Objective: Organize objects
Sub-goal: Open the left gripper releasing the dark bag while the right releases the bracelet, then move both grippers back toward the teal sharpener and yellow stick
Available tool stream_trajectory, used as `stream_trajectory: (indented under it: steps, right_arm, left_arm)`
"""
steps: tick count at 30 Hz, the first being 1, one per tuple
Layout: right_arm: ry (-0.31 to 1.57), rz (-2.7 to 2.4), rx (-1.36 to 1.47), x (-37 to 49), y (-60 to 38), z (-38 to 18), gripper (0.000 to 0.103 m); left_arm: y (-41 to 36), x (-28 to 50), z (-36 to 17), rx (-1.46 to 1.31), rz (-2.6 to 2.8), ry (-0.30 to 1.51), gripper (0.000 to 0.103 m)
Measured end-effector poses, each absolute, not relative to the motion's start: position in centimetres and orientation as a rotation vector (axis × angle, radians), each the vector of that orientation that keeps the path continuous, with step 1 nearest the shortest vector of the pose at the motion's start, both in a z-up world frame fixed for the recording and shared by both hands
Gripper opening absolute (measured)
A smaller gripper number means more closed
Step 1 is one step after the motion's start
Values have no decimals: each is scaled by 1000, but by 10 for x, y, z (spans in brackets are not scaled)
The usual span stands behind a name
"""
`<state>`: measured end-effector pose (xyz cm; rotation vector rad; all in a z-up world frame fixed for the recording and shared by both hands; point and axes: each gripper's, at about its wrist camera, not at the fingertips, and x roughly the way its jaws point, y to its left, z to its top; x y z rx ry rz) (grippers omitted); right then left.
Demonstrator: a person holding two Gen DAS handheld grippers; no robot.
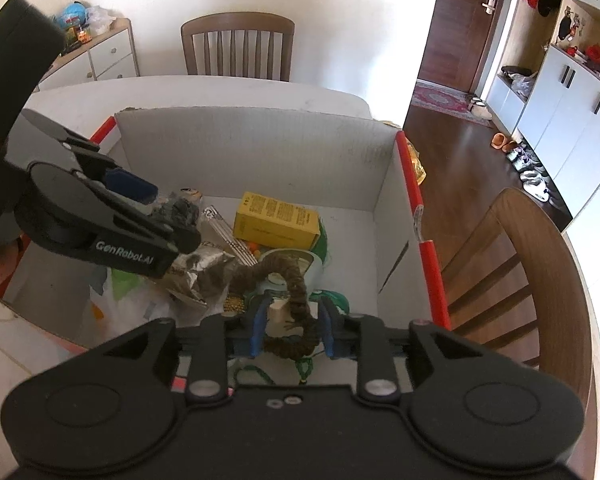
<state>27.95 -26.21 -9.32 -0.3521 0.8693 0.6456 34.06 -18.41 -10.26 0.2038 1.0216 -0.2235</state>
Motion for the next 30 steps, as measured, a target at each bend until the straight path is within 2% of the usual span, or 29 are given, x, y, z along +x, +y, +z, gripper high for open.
stream_trajectory:
  steps: [14, 30]
  right_arm:
    - [829, 680, -255, 267, -270, -69, 44]
    - [747, 694, -167, 233, -268, -30, 56]
  left_arm:
    - [-172, 316, -83, 152, -242, 972, 61]
    - [-147, 261, -33, 67, -264, 850, 61]
